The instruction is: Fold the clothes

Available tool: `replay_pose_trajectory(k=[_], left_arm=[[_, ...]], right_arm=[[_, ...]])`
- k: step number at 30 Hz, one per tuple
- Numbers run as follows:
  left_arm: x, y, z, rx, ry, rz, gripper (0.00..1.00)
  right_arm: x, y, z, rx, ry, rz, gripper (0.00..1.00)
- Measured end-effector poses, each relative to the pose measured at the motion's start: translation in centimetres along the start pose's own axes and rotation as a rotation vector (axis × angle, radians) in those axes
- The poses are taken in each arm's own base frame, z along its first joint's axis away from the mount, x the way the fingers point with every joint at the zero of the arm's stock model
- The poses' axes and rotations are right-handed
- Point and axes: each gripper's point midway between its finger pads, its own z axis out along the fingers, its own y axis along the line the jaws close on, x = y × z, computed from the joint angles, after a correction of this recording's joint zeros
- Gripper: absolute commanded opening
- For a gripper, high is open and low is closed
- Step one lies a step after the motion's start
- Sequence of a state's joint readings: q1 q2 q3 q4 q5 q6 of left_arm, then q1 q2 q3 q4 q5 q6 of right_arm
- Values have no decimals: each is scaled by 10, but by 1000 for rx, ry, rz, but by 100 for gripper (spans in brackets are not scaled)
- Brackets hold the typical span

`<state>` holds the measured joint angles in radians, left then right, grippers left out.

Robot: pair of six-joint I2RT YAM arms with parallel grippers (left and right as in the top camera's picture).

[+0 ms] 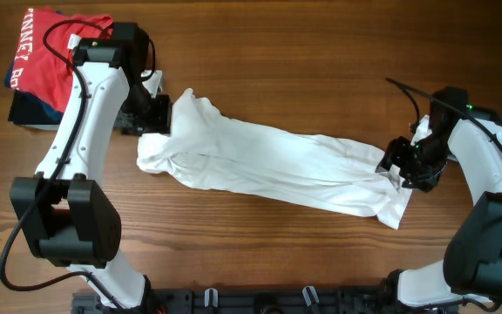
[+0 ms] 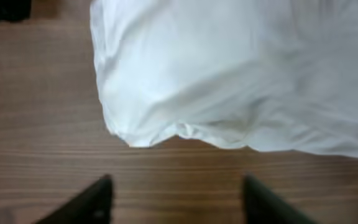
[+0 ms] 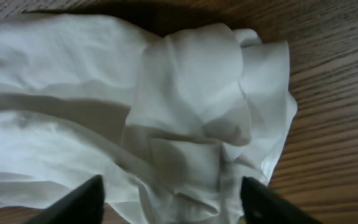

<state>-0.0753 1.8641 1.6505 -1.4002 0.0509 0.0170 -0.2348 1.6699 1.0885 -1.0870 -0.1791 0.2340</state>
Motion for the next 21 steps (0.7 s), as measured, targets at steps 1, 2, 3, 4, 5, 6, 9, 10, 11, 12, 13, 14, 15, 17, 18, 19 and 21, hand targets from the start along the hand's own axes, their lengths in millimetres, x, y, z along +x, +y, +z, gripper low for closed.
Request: replay_pose_trajectory(k=[1, 2, 3, 4, 5, 6, 9, 10, 11, 12, 13, 14, 15, 17, 18, 19, 21], left_arm=[[2, 0, 0, 0, 10, -3, 100], [3, 0, 0, -1, 14, -5, 100], [3, 0, 0, -1, 14, -3, 100], [3, 0, 0, -1, 12, -1, 100], [0, 0, 0, -1, 1, 0, 100], [-3, 0, 0, -1, -14, 1, 100], [-15, 0, 0, -1, -63, 0, 100], [-19, 0, -1, 0, -77, -1, 100], [-23, 0, -1, 1, -93, -3, 100], [-25, -1, -1, 1, -103, -3, 100], [-27, -1, -2, 1, -111, -3, 100], [-30, 0, -2, 0, -122, -5, 100], [-31, 0, -2, 0, -128, -5, 100], [-35, -1, -2, 1, -143, -8, 100], [-37, -1, -3, 1, -150, -8, 100], [-38, -1, -3, 2, -153, -8, 100], [-41, -2, -3, 10, -167, -10, 100]], right_arm=[[0, 0, 0, 0, 0, 2, 83], [0, 0, 0, 0, 0, 2, 90], [0, 0, 0, -1, 1, 1, 92], [1, 0, 0, -1, 2, 4, 96], [1, 0, 0, -1, 4, 3, 97], [1, 0, 0, -3, 5, 0, 99], [1, 0, 0, -3, 4, 1, 100], [1, 0, 0, -3, 3, 1, 99], [0, 0, 2, -4, 0, 0, 96], [1, 0, 5, -5, -3, 0, 94], [2, -2, 11, -5, -1, 2, 92], [4, -3, 18, -9, 1, 3, 88], [7, -4, 25, -12, 4, 7, 85], [21, -9, 42, -12, 36, 33, 84], [27, -11, 49, -12, 47, 47, 83], [29, -13, 53, -9, 51, 60, 82], [27, -13, 53, -16, 18, 88, 69]])
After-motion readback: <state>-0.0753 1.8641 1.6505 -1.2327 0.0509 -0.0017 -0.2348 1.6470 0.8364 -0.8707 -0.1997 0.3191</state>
